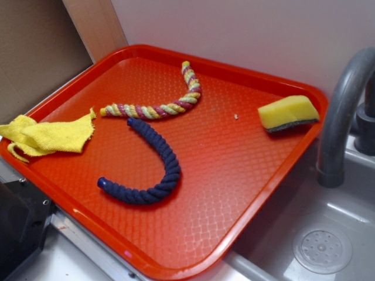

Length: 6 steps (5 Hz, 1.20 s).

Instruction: Grab the yellow cloth.

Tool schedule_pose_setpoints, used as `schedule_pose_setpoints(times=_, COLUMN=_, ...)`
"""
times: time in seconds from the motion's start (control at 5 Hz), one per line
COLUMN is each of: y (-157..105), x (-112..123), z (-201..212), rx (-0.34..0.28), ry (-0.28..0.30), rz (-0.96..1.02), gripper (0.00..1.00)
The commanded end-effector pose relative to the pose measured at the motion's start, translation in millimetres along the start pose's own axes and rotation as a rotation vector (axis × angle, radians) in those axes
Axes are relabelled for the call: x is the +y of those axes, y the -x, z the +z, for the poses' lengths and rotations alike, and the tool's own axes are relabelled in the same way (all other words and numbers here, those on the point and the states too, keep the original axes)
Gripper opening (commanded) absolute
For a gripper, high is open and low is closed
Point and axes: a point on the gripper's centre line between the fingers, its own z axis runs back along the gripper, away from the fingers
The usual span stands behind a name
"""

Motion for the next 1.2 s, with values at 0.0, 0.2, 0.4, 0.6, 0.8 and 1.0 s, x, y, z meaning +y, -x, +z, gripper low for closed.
schedule_pose_setpoints(times=0.0, y=0, x=0, z=0, rx=0.0, ry=0.0, rz=0.0, gripper=1.0)
schedule_pose_setpoints(times=0.2, y=-9, x=36, z=-50, rx=0.062, ry=-0.118, rz=-0.144, gripper=1.0)
schedule_pose_setpoints(times=0.4, y=-9, x=67, z=-85, rx=0.054, ry=-0.1, rz=-0.301, gripper=1.0)
schedule_pose_setpoints(times=0.6, y=6, x=92, z=-116, rx=0.139, ry=-0.074, rz=-0.344, gripper=1.0)
schedule_pose_setpoints(times=0.8, y=13, x=122, z=-154, rx=0.2, ry=-0.046, rz=-0.387, gripper=1.0)
schedule_pose_setpoints(times=1.0, y=15, x=137, z=-178, rx=0.228, ry=-0.092, rz=-0.439, gripper=1.0)
